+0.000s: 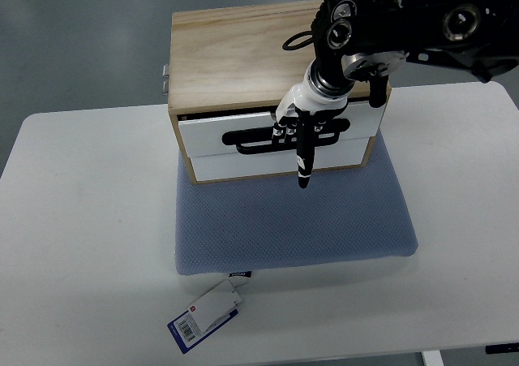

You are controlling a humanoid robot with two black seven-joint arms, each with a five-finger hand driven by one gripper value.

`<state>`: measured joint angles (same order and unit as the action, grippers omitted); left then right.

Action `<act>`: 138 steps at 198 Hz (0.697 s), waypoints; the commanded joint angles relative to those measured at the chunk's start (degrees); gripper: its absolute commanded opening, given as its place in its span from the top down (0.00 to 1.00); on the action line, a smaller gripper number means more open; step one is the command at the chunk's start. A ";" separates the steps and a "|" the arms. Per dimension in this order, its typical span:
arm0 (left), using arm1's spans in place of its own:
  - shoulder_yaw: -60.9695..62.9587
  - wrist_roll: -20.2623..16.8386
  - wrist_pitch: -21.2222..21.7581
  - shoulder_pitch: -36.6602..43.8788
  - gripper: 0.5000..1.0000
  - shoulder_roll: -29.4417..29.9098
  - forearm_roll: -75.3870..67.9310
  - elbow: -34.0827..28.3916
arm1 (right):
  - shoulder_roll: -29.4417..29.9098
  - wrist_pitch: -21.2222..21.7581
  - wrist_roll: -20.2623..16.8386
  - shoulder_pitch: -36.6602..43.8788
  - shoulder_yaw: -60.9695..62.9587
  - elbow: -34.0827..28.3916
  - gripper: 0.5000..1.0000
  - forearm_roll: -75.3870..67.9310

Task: Open wood drawer with right hand
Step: 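Pull the top drawer toward the robot with the right hand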

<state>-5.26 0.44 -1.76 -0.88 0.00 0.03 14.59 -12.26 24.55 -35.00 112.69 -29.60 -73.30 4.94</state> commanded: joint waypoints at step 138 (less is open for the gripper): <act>-0.01 0.00 0.00 0.00 0.00 0.00 0.06 -0.08 | -2.07 8.58 0.28 1.31 1.12 -2.64 0.11 -4.85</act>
<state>-5.28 0.44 -1.76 -0.88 0.00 0.07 14.50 -14.03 31.44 -34.81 114.00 -28.58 -75.49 1.00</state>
